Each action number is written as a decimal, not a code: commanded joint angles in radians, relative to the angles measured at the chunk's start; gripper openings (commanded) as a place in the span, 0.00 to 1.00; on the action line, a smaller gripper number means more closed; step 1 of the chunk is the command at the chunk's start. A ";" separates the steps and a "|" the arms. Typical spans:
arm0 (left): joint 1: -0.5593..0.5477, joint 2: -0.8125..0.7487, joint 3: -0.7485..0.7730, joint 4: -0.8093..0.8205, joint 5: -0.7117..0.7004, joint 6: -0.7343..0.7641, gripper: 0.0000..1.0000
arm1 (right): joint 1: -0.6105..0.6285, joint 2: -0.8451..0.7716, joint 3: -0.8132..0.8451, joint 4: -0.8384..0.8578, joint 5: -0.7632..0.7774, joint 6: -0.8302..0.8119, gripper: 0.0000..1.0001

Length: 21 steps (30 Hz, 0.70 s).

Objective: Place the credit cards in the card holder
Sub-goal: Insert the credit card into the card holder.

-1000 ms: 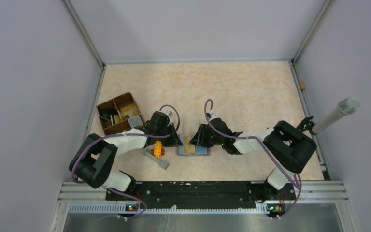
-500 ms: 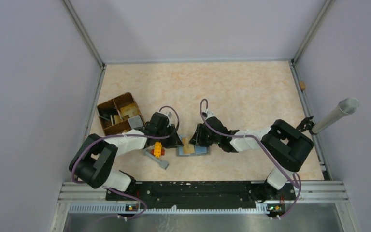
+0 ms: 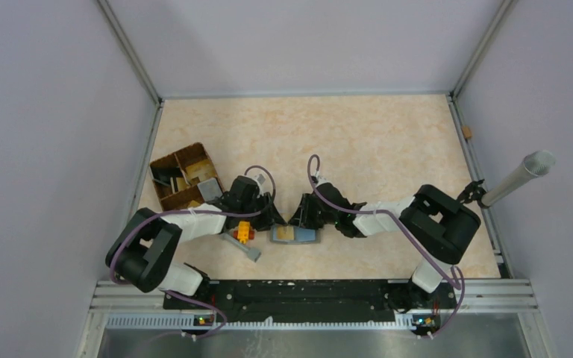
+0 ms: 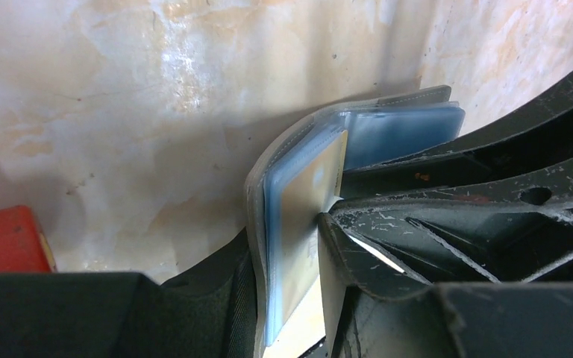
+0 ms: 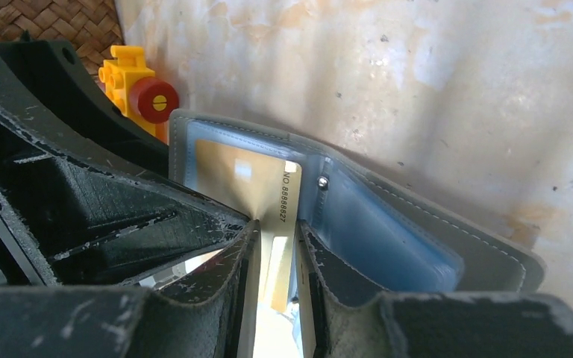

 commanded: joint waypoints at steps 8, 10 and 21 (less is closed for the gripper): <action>-0.008 -0.049 -0.052 0.058 -0.010 -0.052 0.33 | 0.023 -0.039 -0.082 0.228 0.030 0.242 0.21; -0.008 -0.052 -0.055 0.061 -0.011 -0.055 0.33 | 0.022 -0.044 -0.099 0.256 0.031 0.265 0.20; -0.007 -0.208 0.045 -0.205 -0.151 0.073 0.77 | 0.022 -0.292 -0.115 -0.043 0.199 0.079 0.30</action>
